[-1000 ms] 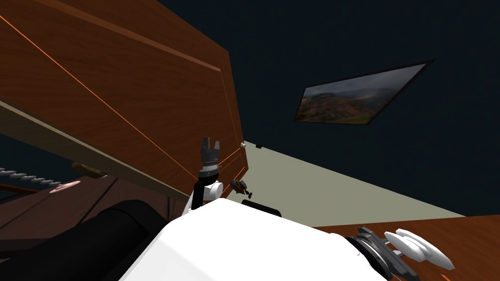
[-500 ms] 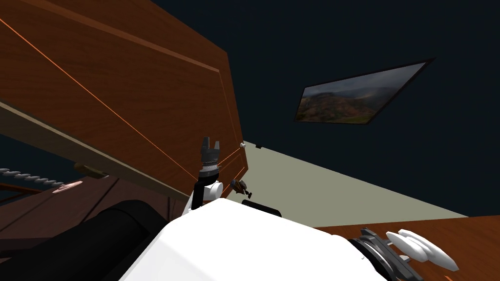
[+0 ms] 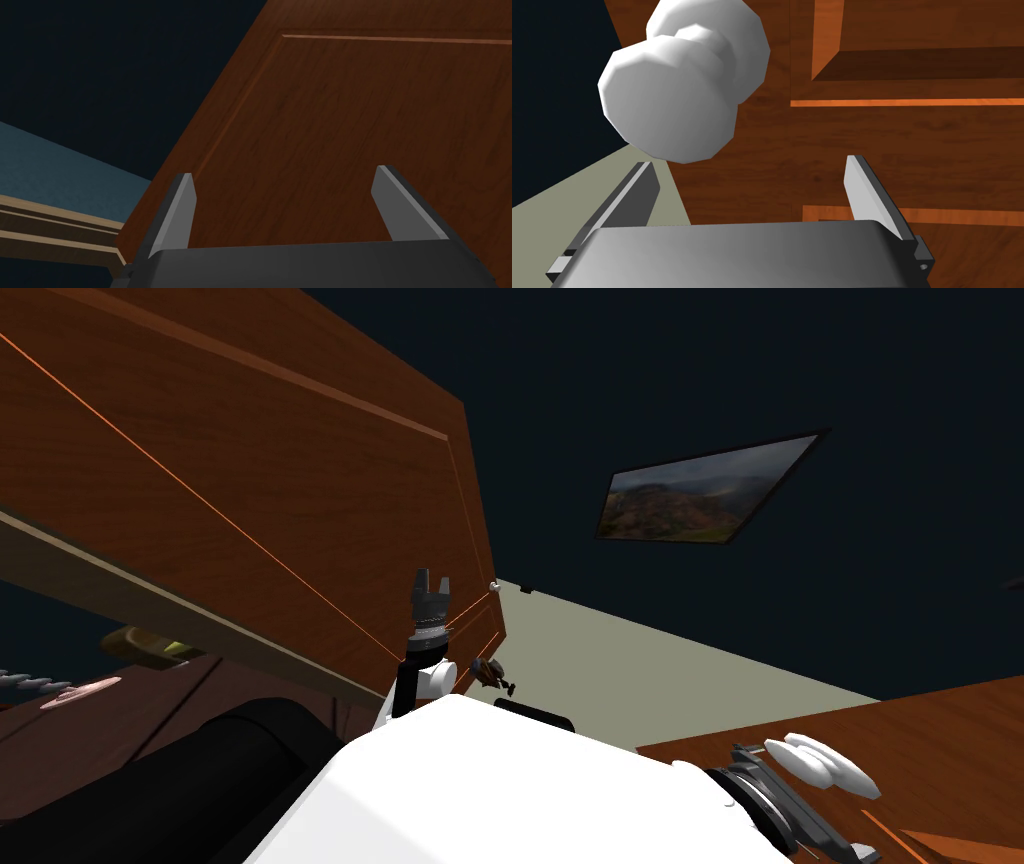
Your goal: Push the door open
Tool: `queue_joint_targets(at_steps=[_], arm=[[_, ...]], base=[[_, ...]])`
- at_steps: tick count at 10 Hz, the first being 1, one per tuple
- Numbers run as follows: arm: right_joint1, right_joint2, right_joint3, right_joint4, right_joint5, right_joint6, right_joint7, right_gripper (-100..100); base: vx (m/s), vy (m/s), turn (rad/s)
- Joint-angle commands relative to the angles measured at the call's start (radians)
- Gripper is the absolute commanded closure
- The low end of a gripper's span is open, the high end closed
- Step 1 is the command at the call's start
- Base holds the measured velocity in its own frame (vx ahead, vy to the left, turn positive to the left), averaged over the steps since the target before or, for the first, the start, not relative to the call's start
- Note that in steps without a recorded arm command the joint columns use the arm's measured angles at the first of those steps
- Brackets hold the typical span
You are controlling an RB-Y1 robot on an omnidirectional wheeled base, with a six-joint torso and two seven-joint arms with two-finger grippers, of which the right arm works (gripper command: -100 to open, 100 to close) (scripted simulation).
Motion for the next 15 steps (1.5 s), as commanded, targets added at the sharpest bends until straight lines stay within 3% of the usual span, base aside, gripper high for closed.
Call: queue_joint_targets(at_steps=[1, 6, 8, 15], arm=[[-0.013, 0.007, -0.007, -0.008, 0.0, 0.024, 0.03, -100], [-0.053, 0.034, -0.032, -0.015, -0.005, 0.085, 0.115, -100], [-0.057, 0.036, -0.032, -0.011, -0.004, 0.087, 0.115, -100], [-0.054, 0.029, -0.033, -0.003, -0.006, 0.083, 0.105, -100]], base=[[-0.002, 0.188, -0.048], [0.0, 0.164, -0.079], [0.022, 0.093, -0.055], [-0.001, -0.094, 0.016]])
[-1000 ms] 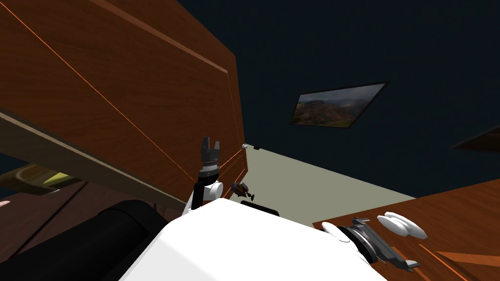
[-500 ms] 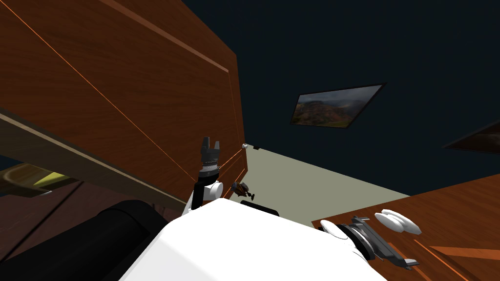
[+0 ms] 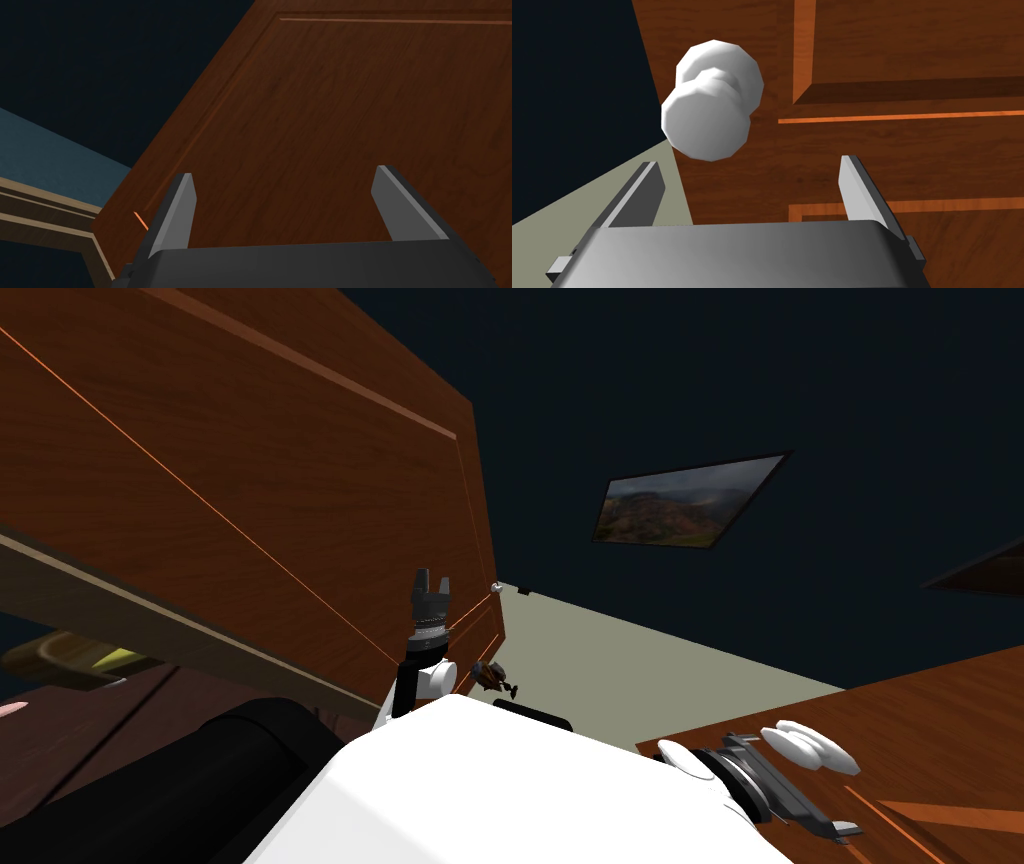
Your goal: Push the door open
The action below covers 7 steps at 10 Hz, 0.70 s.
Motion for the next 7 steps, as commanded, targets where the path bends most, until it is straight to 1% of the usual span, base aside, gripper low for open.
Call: queue_joint_targets(at_steps=[1, 2, 4, 5, 6, 7], arm=[[0.002, -0.001, 0.0, -0.002, 0.0, 0.0, 0.0, -100], [0.002, -0.001, 0.0, -0.002, 0.0, 0.0, 0.0, -100], [0.002, -0.002, -0.001, 0.0, -0.001, -0.001, -0.002, -100], [0.002, -0.002, -0.001, 0.0, -0.001, -0.001, -0.002, -100], [0.002, -0.002, -0.001, 0.0, -0.001, -0.001, -0.002, -100], [0.002, -0.002, -0.001, 0.0, -0.001, -0.001, -0.002, -100]], base=[[-0.009, -0.028, 0.021], [0.045, 0.003, -0.007], [-0.029, -0.048, -0.009], [0.015, 0.002, 0.054], [-0.012, -0.038, -0.062], [0.009, -0.005, 0.039]])
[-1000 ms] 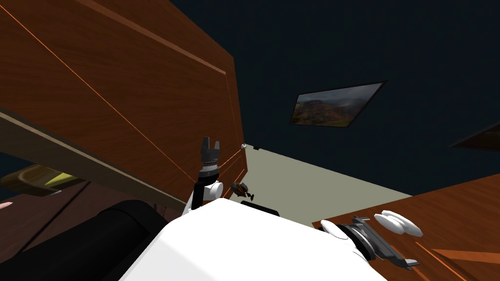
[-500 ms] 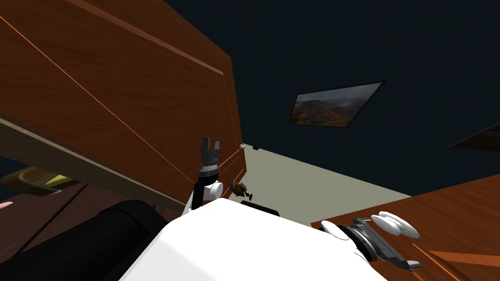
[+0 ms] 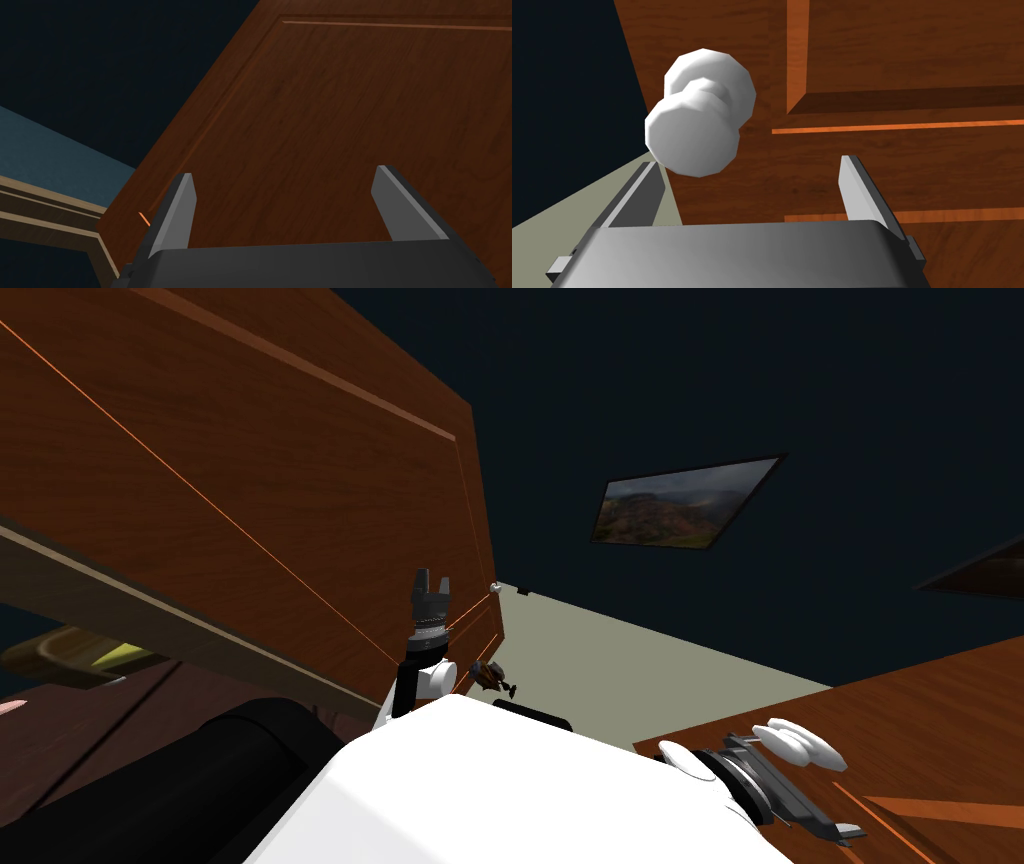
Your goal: Push the door open
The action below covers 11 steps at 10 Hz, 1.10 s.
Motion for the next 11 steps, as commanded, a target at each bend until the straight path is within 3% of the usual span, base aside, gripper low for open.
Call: queue_joint_targets(at_steps=[1, 5, 9, 11], arm=[[0.0, 0.0, 0.0, 0.0, 0.0, 0.0, 0.0, -100], [0.0, 0.0, 0.0, 0.0, 0.0, 0.0, 0.0, -100], [-0.001, -0.004, -0.003, 0.006, -0.003, -0.005, -0.002, -100], [-0.002, -0.005, -0.003, 0.007, -0.003, -0.005, -0.002, -100]], base=[[0.026, 0.016, 0.021], [0.003, -0.006, -0.014], [0.007, -0.115, 0.031], [0.008, -0.014, 0.001]])
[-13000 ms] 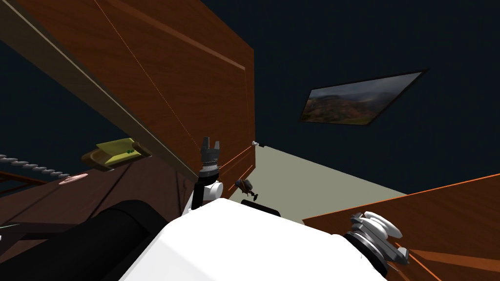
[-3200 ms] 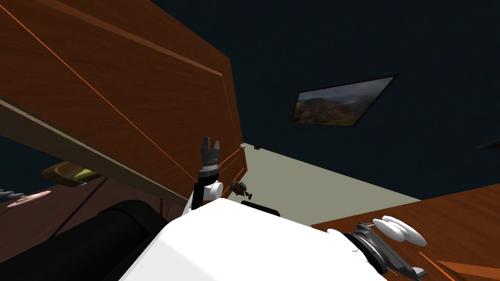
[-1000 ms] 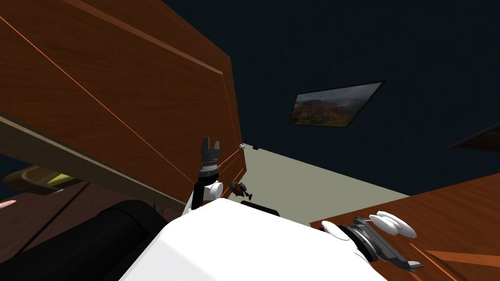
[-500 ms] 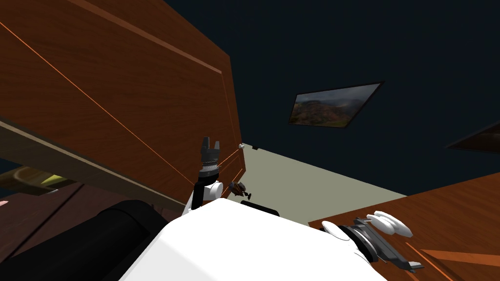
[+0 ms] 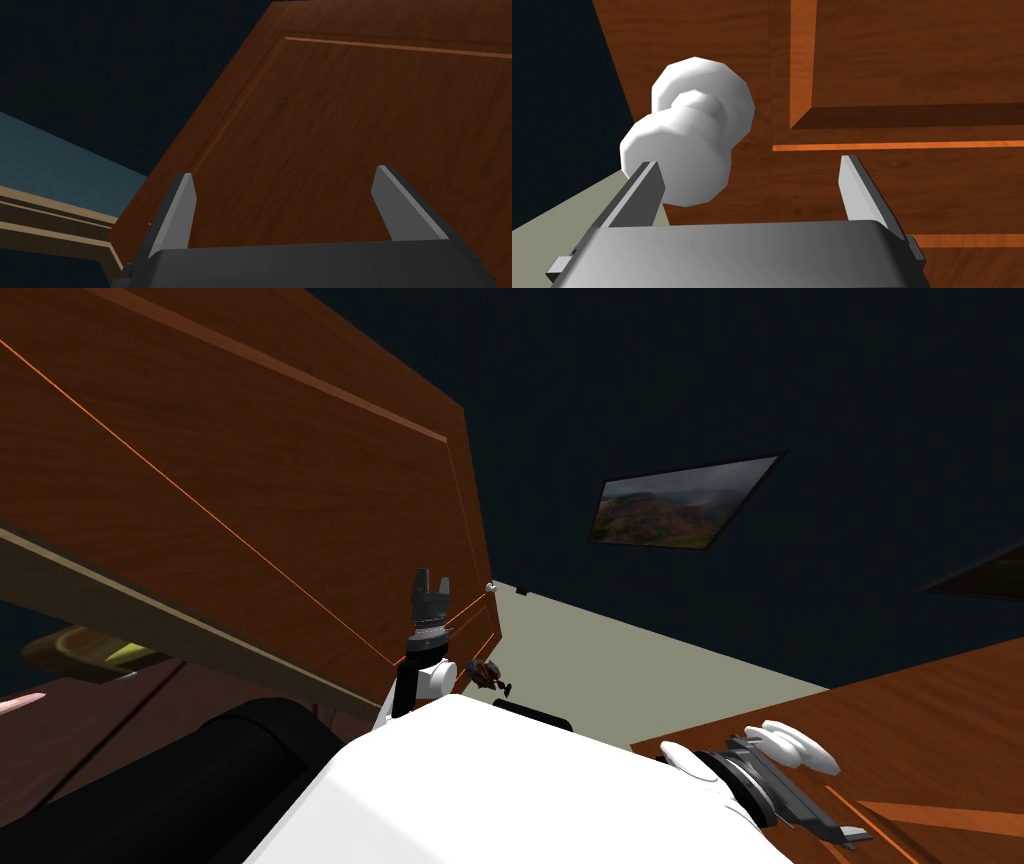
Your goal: Push the door open
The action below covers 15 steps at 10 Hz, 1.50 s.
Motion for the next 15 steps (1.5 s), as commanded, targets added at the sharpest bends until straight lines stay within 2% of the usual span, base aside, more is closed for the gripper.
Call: queue_joint_targets(at_steps=[1, 13, 15], arm=[[0.003, -0.001, -0.001, -0.006, -0.001, 0.001, 0.004, -100], [0.003, -0.002, -0.002, -0.005, -0.002, 0.0, 0.004, -100], [0.001, -0.003, -0.004, -0.001, -0.005, -0.002, 0.004, -100]], base=[[-0.01, -0.008, 0.037], [-0.001, -0.003, 0.003], [0.038, -0.085, 0.073]])
